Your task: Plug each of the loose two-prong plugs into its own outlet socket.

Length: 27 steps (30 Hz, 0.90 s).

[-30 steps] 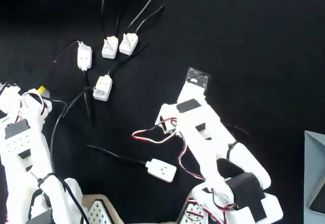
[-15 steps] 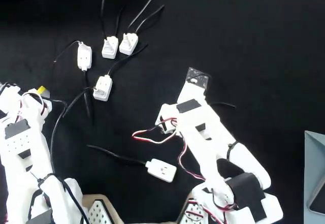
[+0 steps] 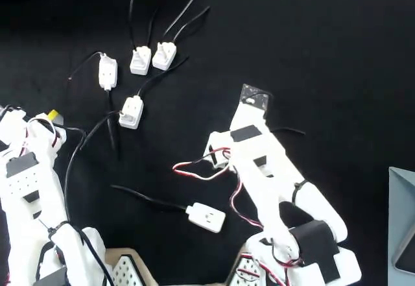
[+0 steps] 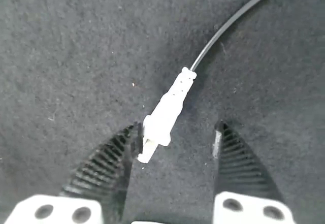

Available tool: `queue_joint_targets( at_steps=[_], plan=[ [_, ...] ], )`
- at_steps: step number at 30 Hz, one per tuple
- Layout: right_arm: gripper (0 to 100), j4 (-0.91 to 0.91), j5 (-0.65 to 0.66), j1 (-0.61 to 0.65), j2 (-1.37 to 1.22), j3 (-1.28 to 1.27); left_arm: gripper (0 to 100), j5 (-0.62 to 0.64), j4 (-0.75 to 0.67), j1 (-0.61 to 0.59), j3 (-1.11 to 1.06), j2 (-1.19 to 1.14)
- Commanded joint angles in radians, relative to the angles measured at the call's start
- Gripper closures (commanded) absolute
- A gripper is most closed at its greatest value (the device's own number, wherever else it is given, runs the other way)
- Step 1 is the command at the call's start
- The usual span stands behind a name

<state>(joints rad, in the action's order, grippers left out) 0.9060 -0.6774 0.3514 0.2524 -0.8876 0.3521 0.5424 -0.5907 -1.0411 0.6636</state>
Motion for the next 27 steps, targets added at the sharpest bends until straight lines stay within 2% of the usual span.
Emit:
queue_joint_targets(
  at_steps=[1,8,27],
  plan=[
    [80.0,-0.028,0.006,-0.014,-0.001,0.030,76,0.002,-0.020,0.001,0.005,0.026],
    [85.0,-0.100,0.000,-0.020,-0.001,0.021,76,0.002,-0.020,0.001,0.005,0.026],
    [84.9,-0.109,0.000,-0.021,-0.061,-0.007,76,0.002,-0.021,0.001,0.005,0.025]
  ],
)
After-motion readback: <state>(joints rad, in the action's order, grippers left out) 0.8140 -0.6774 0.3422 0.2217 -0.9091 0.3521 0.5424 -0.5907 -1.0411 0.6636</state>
